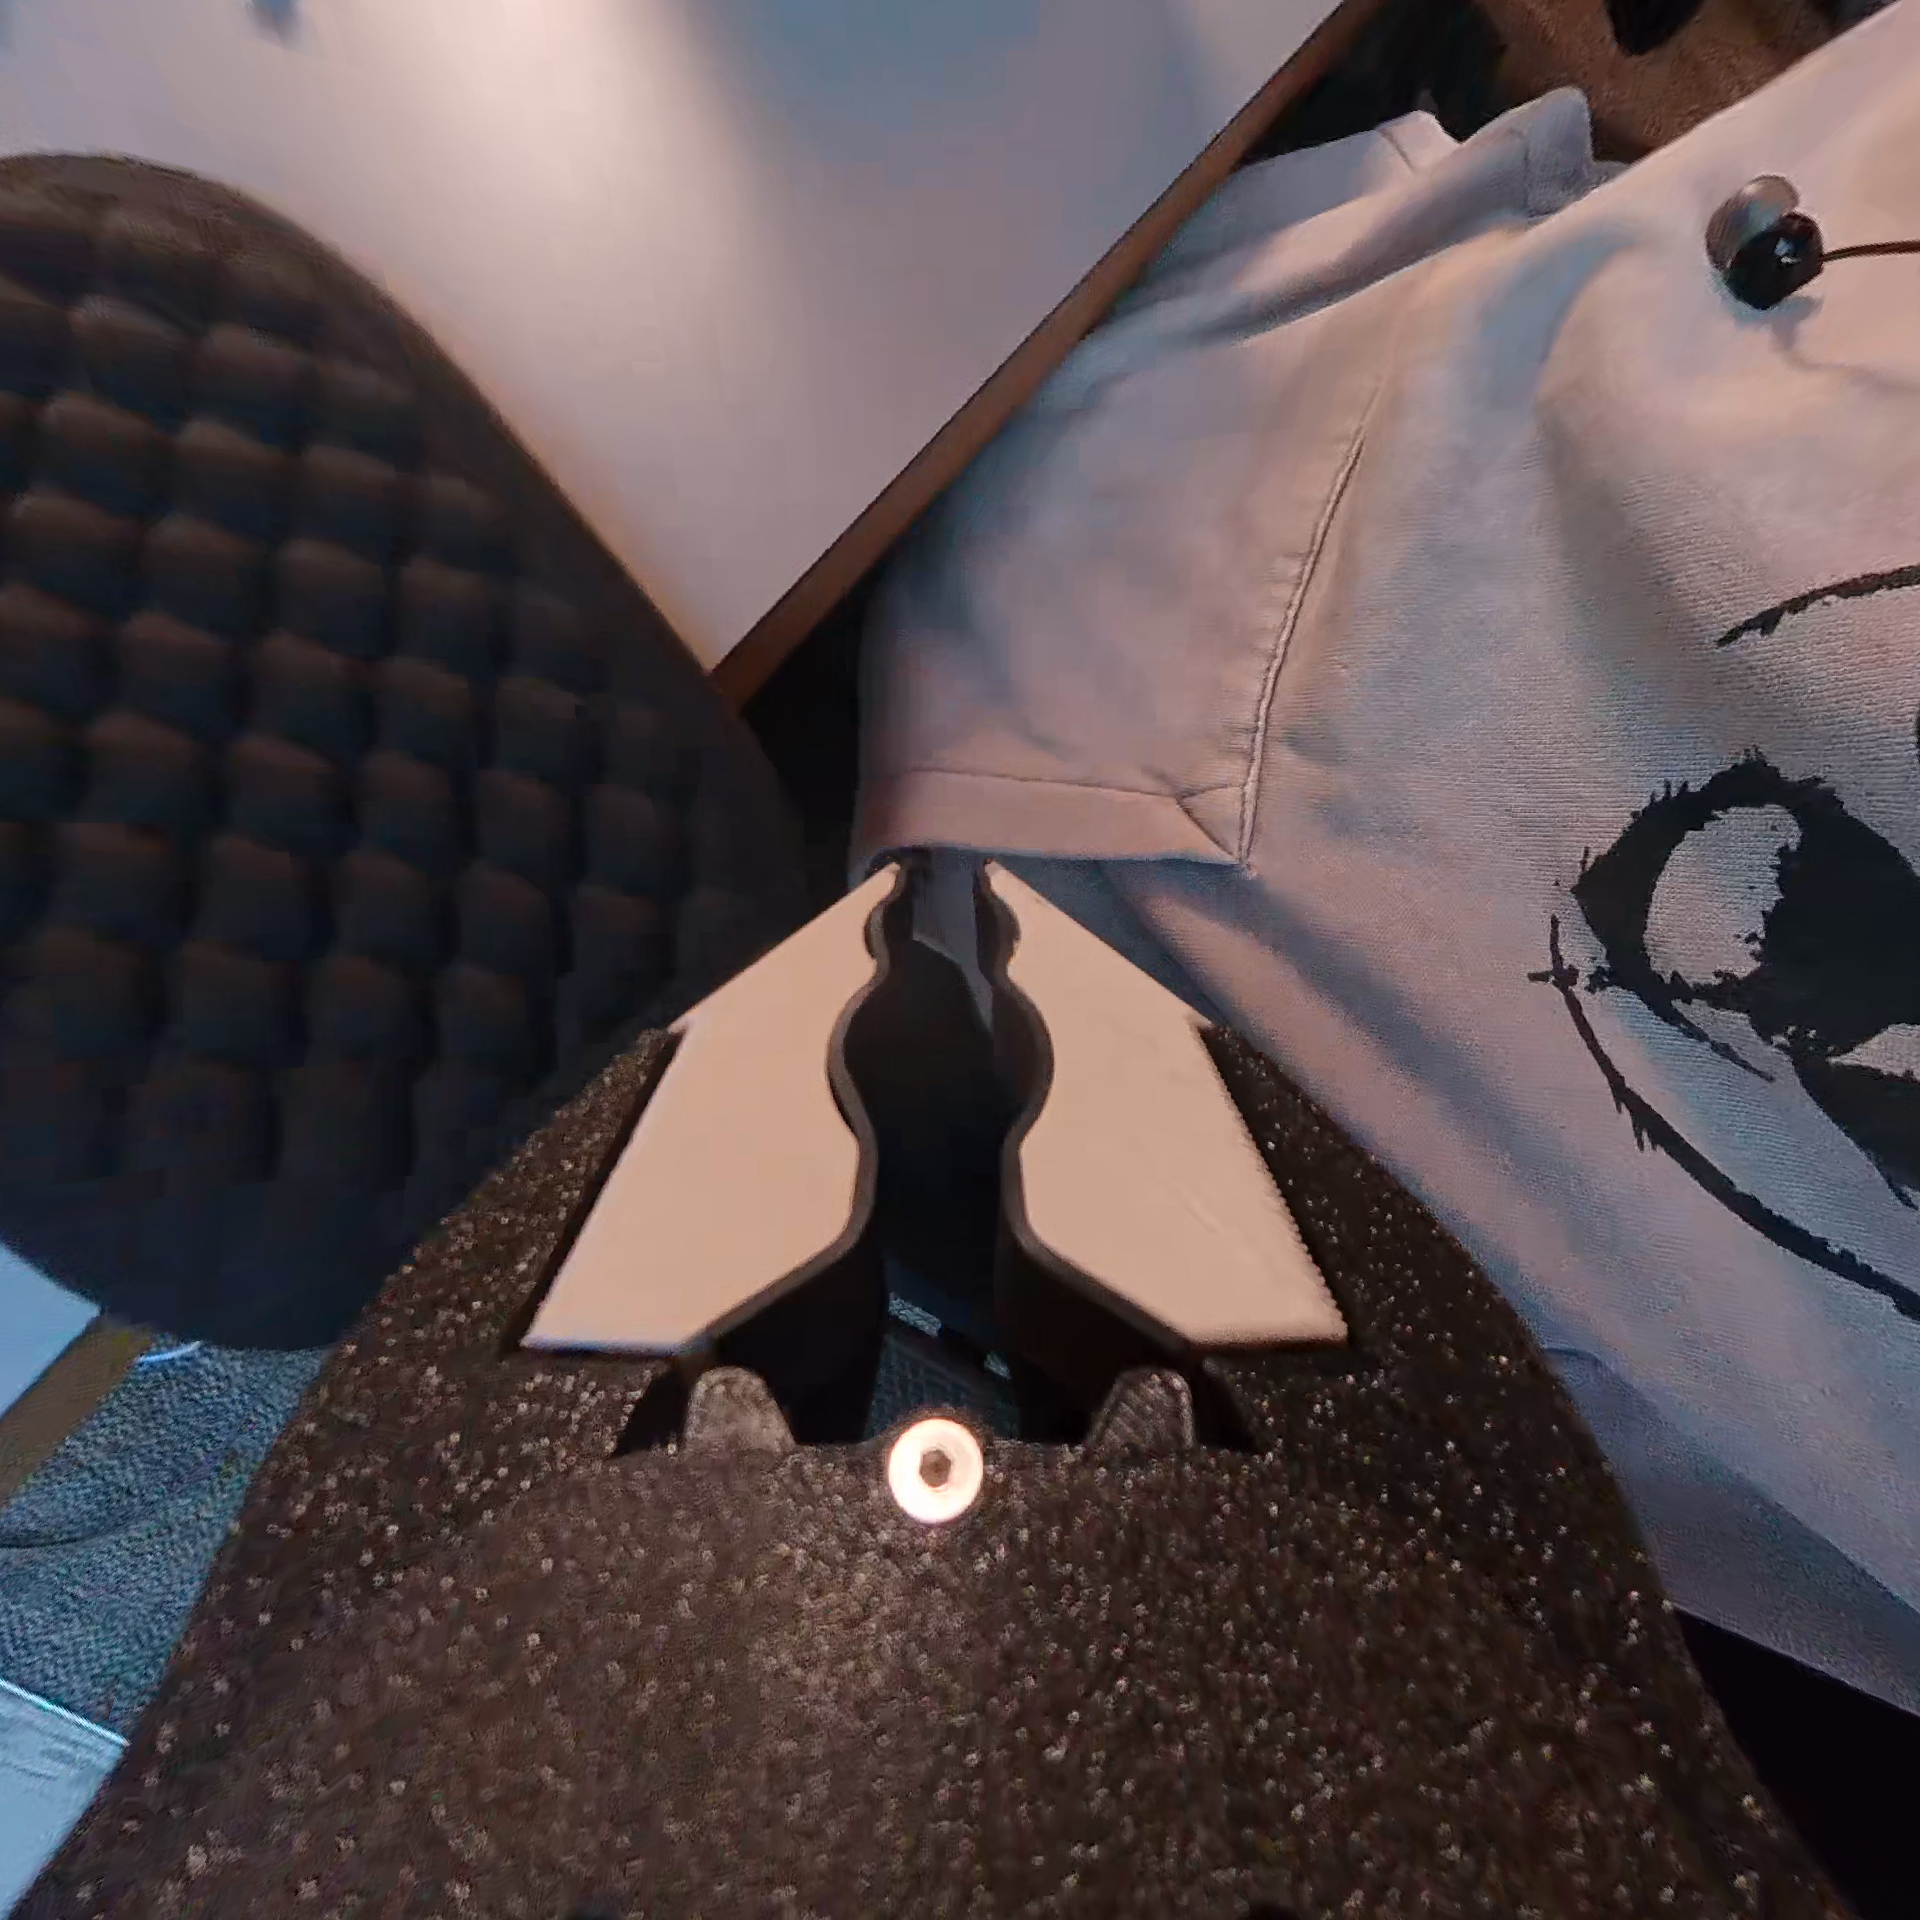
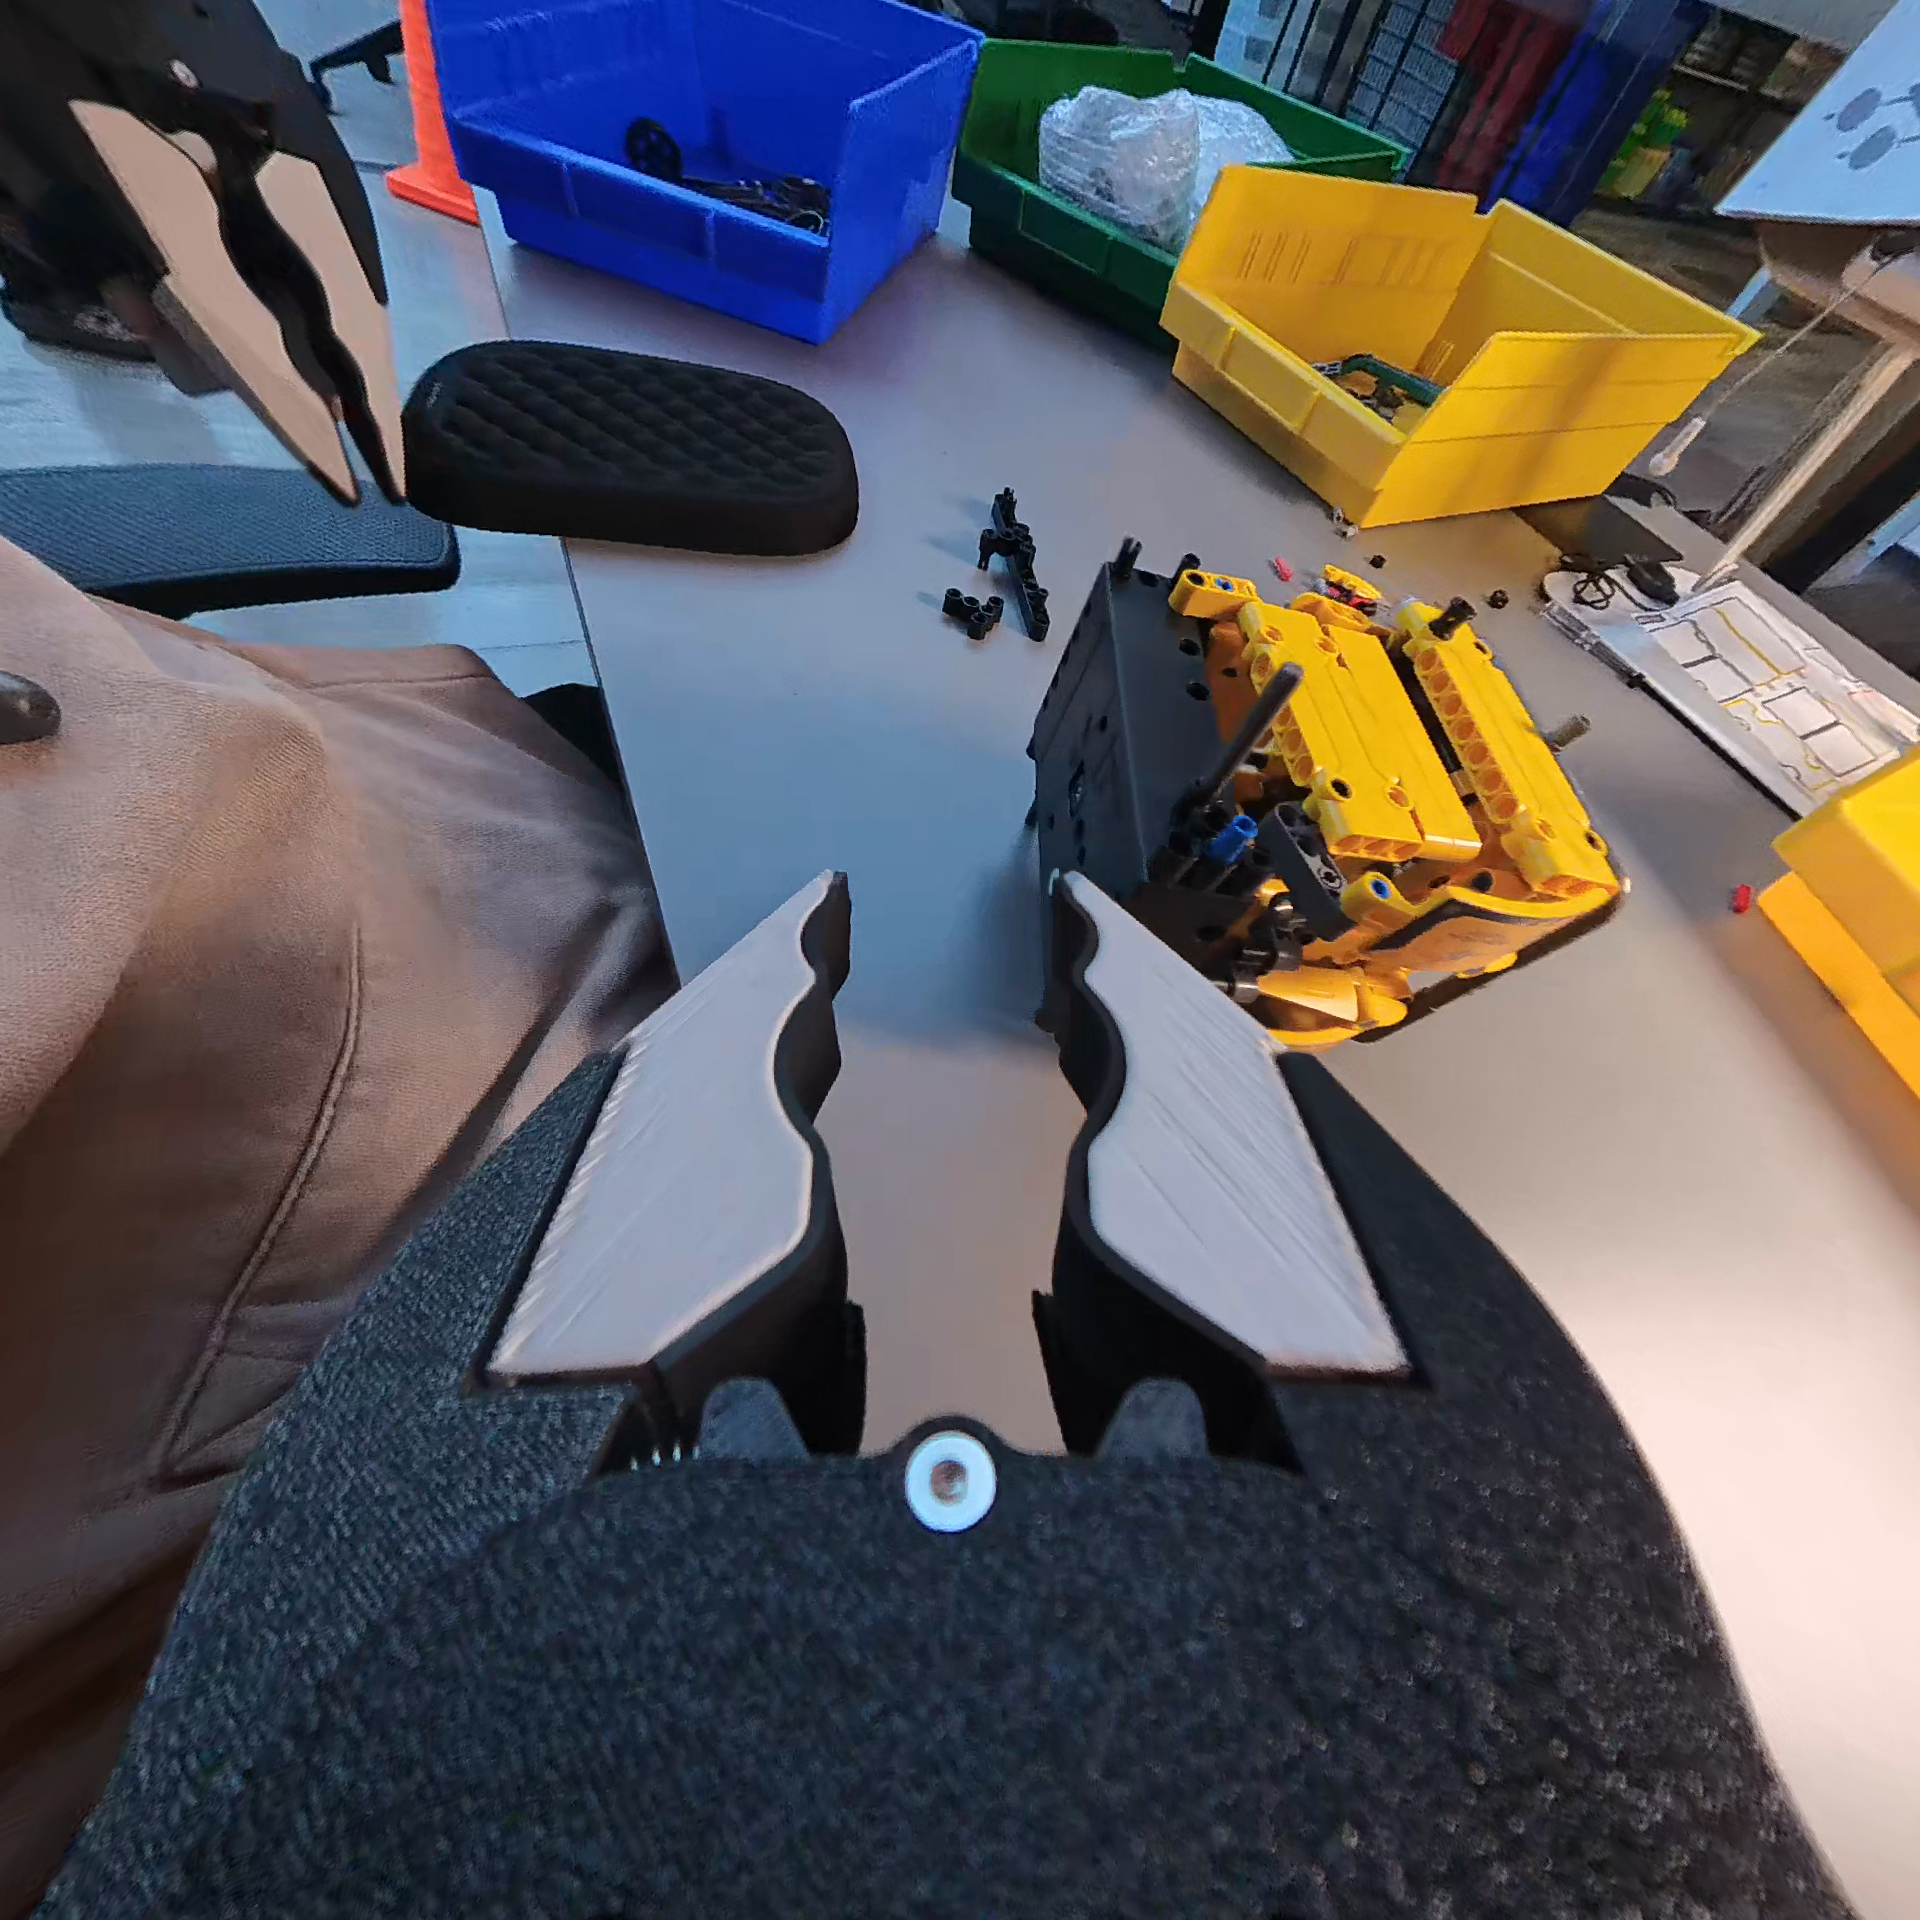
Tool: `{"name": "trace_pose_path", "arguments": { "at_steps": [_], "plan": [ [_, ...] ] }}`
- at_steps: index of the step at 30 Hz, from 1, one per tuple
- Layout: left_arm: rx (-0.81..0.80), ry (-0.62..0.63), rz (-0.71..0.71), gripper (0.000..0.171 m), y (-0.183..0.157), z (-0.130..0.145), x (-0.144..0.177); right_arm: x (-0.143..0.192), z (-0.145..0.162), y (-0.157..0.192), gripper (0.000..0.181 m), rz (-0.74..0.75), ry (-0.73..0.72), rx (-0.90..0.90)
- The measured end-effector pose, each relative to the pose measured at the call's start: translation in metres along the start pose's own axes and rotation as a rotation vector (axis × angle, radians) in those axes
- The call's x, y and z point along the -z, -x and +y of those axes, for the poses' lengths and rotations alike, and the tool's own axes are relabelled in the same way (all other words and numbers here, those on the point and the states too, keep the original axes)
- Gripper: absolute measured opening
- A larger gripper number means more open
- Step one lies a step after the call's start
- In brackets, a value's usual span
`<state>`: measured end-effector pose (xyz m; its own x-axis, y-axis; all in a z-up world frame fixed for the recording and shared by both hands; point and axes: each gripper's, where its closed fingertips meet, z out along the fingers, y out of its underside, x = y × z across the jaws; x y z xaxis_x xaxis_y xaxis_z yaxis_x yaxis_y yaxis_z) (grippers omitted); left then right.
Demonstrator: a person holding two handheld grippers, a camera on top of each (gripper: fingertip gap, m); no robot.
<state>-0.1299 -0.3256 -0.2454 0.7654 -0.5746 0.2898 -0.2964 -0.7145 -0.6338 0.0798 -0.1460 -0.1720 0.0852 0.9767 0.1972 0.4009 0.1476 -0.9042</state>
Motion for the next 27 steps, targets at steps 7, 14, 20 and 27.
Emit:
{"name": "trace_pose_path", "arguments": {
  "at_steps": [7,14,20,27],
  "plan": [
    [0.143,-0.085,-0.061,0.022,-0.003,0.014,-0.02,-0.002,-0.01,0.026,0.037,-0.034,-0.001,0.011],
    [0.224,-0.191,-0.325,0.027,0.007,0.024,-0.047,-0.011,-0.004,0.07,0.037,-0.099,0.023,-0.008],
    [0.124,-0.065,-0.398,0.025,0.008,0.041,-0.077,-0.007,0.001,0.108,0.037,-0.105,0.027,-0.032],
    [0.164,0.024,-0.319,0.009,-0.002,0.07,-0.088,0.017,0.014,0.13,0.037,-0.054,0.028,-0.086]
  ]
}}
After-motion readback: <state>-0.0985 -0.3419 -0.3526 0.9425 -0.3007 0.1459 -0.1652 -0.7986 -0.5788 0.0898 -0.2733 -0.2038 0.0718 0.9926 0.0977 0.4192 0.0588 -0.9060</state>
